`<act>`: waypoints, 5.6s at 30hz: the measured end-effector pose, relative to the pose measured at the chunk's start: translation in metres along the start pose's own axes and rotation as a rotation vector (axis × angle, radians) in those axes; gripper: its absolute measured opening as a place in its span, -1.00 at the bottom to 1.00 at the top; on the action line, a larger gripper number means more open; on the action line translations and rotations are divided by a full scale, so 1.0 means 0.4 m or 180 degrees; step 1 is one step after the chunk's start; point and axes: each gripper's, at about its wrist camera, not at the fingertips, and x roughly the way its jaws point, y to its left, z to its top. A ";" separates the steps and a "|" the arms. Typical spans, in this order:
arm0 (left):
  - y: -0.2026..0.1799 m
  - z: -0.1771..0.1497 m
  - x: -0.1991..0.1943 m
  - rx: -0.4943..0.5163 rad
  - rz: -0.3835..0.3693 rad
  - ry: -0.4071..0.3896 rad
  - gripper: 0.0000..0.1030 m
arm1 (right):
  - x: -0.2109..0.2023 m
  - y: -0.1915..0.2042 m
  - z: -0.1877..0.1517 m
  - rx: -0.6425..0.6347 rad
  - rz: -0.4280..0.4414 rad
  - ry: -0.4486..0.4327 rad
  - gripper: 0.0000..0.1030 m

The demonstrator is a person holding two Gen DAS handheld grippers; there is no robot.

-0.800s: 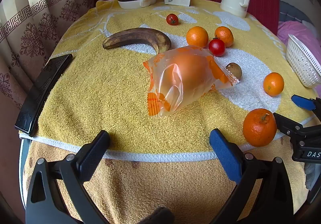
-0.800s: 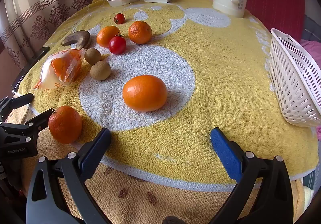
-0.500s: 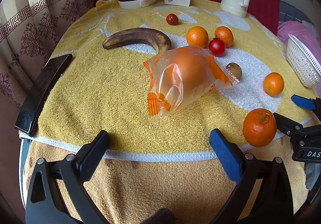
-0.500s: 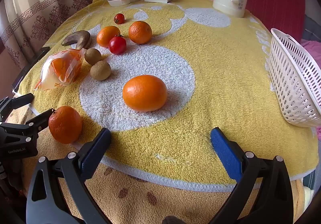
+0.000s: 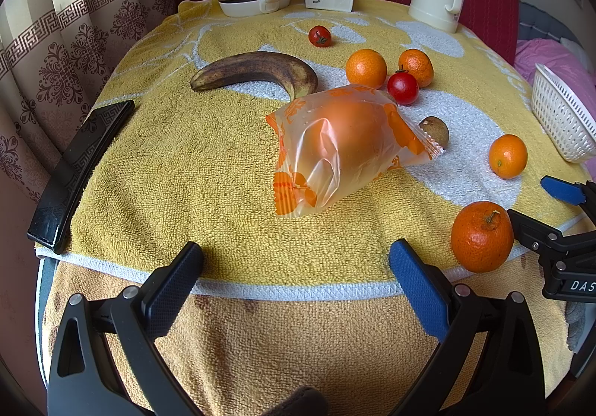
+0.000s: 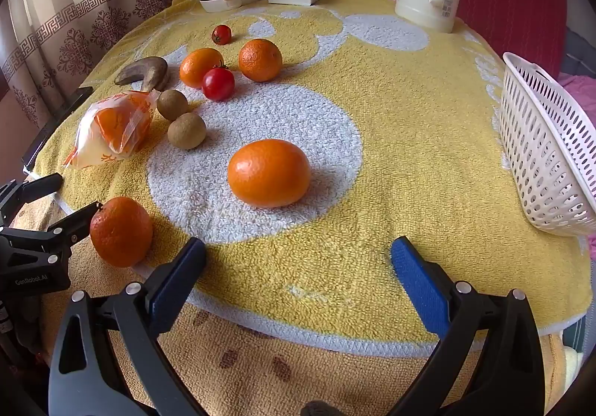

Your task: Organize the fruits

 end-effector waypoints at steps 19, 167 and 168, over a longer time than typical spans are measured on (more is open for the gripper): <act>0.000 0.000 0.000 -0.0001 -0.0001 0.0000 0.91 | 0.002 -0.001 0.001 0.0007 0.0024 0.0001 0.96; -0.814 0.390 -0.046 0.1329 -0.1373 -0.0481 0.77 | -0.328 -0.709 -0.083 0.2541 -0.0642 -0.1779 0.48; -0.809 0.393 -0.046 0.1313 -0.1370 -0.0495 0.77 | -0.328 -0.714 -0.086 0.2561 -0.0648 -0.1778 0.48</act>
